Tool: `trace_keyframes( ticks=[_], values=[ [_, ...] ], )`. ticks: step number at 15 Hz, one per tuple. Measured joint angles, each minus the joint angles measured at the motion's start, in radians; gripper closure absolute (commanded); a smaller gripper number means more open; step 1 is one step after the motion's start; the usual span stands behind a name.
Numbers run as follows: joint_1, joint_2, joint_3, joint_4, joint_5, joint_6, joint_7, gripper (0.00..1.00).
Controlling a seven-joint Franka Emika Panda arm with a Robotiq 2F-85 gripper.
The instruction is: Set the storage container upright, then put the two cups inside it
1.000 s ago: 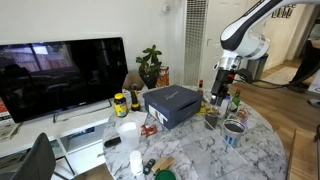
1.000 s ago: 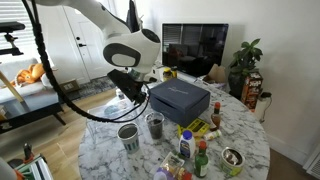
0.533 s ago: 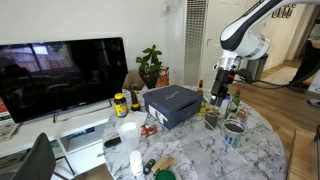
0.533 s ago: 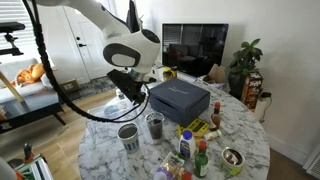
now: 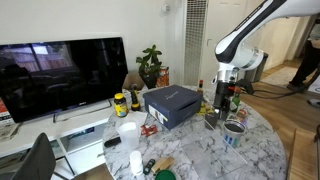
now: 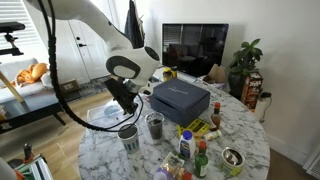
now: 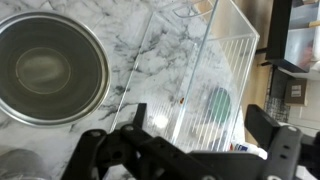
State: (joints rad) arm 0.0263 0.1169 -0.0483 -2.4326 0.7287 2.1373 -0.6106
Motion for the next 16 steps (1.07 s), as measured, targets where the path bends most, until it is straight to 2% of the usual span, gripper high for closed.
trace_keyframes(
  ticks=[7, 9, 11, 16],
  values=[
    [-0.007, 0.114, 0.051, 0.011, 0.105, 0.000, 0.000, 0.01],
    [-0.011, 0.141, 0.057, 0.024, 0.141, 0.003, 0.003, 0.19],
    [-0.018, 0.160, 0.060, 0.038, 0.186, 0.006, 0.004, 0.41],
    [-0.023, 0.180, 0.063, 0.063, 0.245, 0.042, 0.007, 0.79]
  ],
)
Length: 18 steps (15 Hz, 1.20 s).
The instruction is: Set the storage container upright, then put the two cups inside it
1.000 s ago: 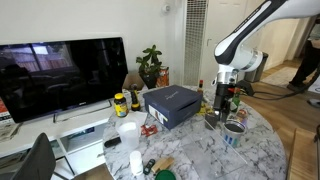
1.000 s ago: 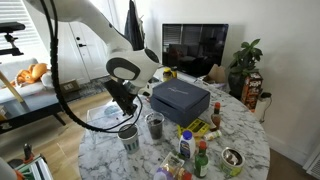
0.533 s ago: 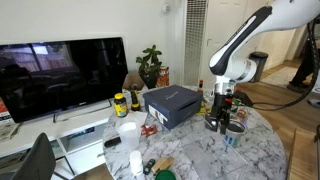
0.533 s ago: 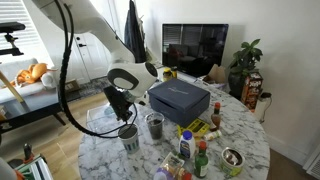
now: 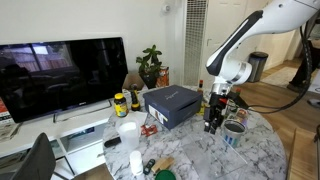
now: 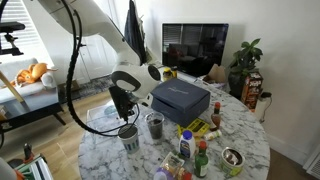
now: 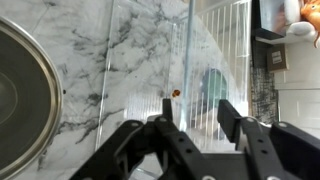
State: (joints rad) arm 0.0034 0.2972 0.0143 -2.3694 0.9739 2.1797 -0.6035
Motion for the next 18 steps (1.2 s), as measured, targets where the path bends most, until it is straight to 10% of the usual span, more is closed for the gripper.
trace_keyframes(
  ticks=[7, 18],
  values=[
    [0.005, -0.014, 0.024, 0.030, 0.024, 0.006, 0.049, 0.98],
    [0.038, -0.008, 0.055, 0.074, 0.018, 0.011, 0.259, 0.98]
  ],
)
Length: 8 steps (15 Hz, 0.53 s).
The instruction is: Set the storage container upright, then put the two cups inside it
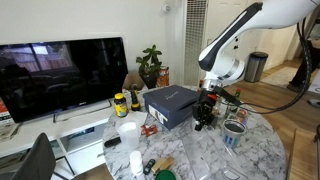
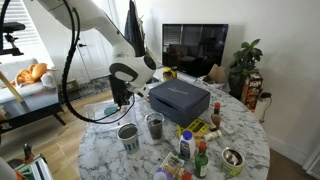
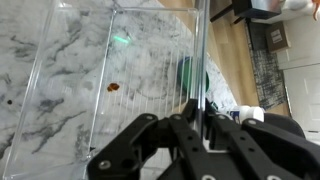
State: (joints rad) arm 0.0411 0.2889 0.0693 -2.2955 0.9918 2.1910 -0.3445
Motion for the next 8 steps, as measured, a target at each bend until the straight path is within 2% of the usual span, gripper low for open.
trace_keyframes(
  ticks=[3, 8],
  values=[
    [0.013, 0.001, 0.000, 0.005, -0.047, 0.006, 0.082, 0.98],
    [0.061, 0.016, 0.004, 0.052, -0.222, 0.022, 0.282, 0.98]
  ],
)
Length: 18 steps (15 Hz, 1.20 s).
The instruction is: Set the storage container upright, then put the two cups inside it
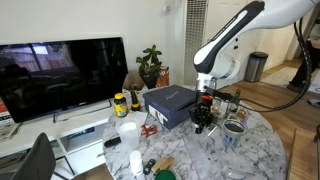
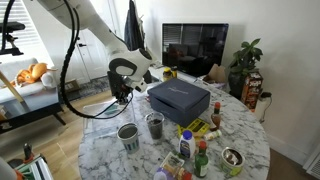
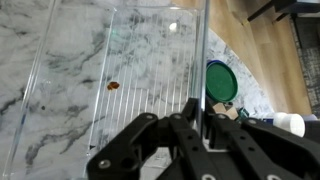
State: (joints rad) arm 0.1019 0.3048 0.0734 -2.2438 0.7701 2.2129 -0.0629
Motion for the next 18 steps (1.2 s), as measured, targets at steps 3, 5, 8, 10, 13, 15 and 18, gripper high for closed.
trace_keyframes(
  ticks=[3, 5, 8, 10, 13, 15, 18],
  values=[
    [0.025, 0.029, 0.009, 0.045, -0.104, 0.000, 0.090, 0.98],
    [0.039, 0.052, 0.015, 0.075, -0.174, 0.000, 0.131, 0.98],
    [0.055, 0.089, 0.026, 0.122, -0.282, -0.002, 0.181, 0.98],
    [0.063, 0.108, 0.032, 0.147, -0.332, -0.007, 0.209, 0.98],
    [0.069, 0.126, 0.035, 0.172, -0.380, -0.017, 0.234, 0.98],
    [0.070, 0.136, 0.037, 0.184, -0.405, -0.018, 0.238, 0.98],
    [0.073, 0.146, 0.038, 0.197, -0.454, -0.019, 0.243, 0.97]
  ],
)
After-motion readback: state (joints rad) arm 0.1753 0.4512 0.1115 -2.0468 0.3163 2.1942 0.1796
